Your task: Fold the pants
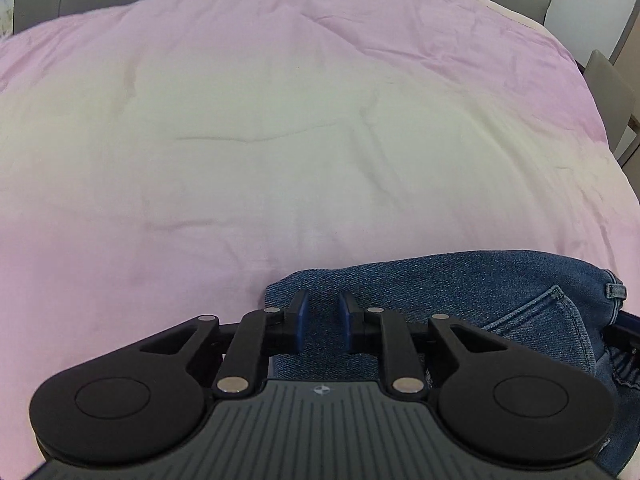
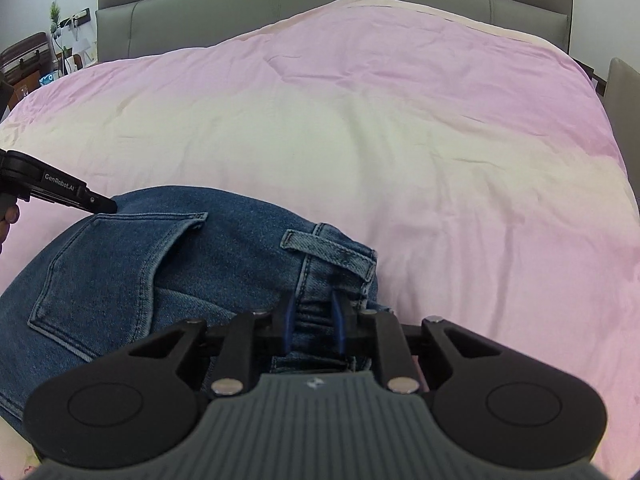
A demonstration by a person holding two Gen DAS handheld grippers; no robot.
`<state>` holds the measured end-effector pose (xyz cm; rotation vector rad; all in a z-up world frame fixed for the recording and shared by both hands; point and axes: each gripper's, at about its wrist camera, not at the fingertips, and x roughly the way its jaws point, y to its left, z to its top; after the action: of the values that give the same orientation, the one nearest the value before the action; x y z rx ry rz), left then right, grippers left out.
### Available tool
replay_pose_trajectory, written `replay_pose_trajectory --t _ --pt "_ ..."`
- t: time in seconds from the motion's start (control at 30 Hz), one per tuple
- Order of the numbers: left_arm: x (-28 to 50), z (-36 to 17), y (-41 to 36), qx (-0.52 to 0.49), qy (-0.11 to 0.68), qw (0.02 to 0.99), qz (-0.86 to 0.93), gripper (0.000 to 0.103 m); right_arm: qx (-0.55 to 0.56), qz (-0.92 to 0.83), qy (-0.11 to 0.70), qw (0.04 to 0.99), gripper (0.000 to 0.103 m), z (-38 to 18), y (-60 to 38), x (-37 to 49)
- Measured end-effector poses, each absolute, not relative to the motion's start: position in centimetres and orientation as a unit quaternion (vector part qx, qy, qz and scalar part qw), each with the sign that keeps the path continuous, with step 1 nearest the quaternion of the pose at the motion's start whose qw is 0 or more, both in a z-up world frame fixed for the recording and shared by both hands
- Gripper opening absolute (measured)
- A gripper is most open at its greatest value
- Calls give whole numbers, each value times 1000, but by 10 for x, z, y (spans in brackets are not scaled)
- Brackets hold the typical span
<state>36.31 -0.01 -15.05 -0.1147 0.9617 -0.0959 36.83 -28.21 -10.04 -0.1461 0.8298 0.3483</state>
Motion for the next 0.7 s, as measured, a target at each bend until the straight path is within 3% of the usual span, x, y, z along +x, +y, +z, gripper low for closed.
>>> replay_pose_trajectory --t 0.1,0.2,0.57,0.7 --pt "332 -131 -1 -34 437 897 -48 25 -78 172 375 908 18 -86 -278 349" --pt "288 -116 -1 -13 423 904 -63 27 -81 185 347 916 30 -74 -274 316" --pt "138 -113 -16 82 407 905 -93 65 -7 201 309 930 38 -70 -268 195" --pt "117 -134 -25 111 435 890 -83 66 40 210 342 915 36 -92 -260 163"
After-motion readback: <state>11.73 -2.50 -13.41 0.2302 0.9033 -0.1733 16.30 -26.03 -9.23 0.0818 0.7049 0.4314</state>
